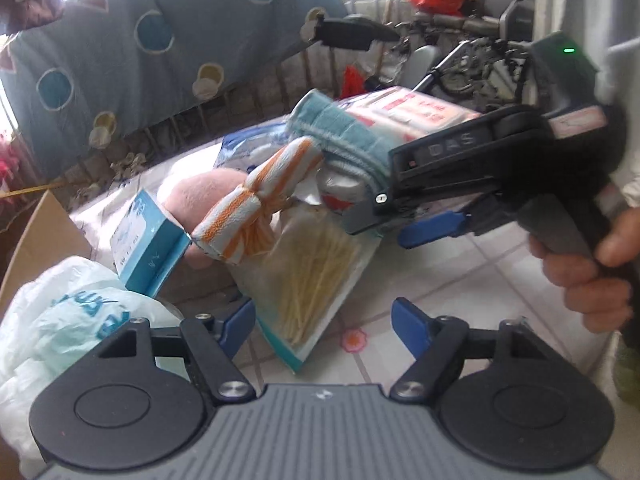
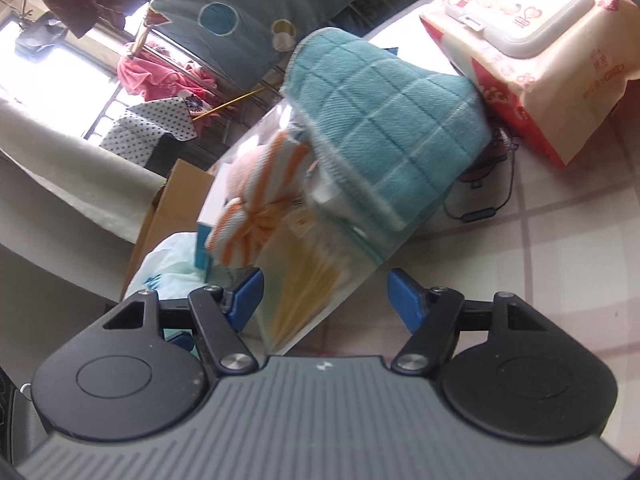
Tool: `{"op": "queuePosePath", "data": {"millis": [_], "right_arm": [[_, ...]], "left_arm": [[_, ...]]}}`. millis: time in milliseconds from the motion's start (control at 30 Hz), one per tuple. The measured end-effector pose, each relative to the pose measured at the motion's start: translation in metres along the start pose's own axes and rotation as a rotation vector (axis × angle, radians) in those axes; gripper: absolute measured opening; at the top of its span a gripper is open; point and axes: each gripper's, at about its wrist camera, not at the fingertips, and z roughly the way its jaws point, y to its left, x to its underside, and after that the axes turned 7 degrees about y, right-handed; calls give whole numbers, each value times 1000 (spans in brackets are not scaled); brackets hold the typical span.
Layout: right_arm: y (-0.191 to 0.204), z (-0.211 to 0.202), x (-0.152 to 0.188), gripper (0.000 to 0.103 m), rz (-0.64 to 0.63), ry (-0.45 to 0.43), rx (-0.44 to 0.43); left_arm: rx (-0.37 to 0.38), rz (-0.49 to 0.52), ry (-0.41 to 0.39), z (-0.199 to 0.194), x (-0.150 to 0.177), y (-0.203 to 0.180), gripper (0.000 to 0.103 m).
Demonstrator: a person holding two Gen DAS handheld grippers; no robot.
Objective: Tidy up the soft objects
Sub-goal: 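Grasp the cotton swab bag with the left tool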
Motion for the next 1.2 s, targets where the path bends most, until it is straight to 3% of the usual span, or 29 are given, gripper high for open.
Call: {"op": "queuePosePath", "data": {"millis": [167, 233, 267, 433, 633, 867, 1000, 1067, 1133, 1200], "right_arm": [[-16, 19, -8, 68, 23, 33, -44], [-19, 26, -10, 59, 31, 41, -69], [-21, 28, -11, 52, 36, 46, -83], [-26, 36, -10, 23, 76, 58, -160], [-32, 26, 0, 18, 130, 68, -215], [-34, -5, 37, 18, 156, 135, -241], [-32, -26, 56, 24, 118, 190, -162], [-32, -36, 64, 37, 113, 177, -103], [-32, -48, 70, 49, 124, 139, -58], [-32, -61, 74, 53, 131, 81, -42]], "left_arm": [[-12, -45, 81, 41, -9, 5, 68], [-19, -69, 96, 49, -10, 8, 63], [-28, -75, 93, 51, -10, 9, 55], [-21, -76, 105, 46, -10, 13, 43], [60, -66, 133, 33, -2, 6, 39], [229, -24, 185, -1, 32, -6, 38], [381, 3, 201, -27, 49, -8, 39], [396, 0, 165, -40, 50, -4, 48], [365, 7, 105, -48, 43, -1, 59], [317, 15, 55, -48, 34, 0, 61]]}}
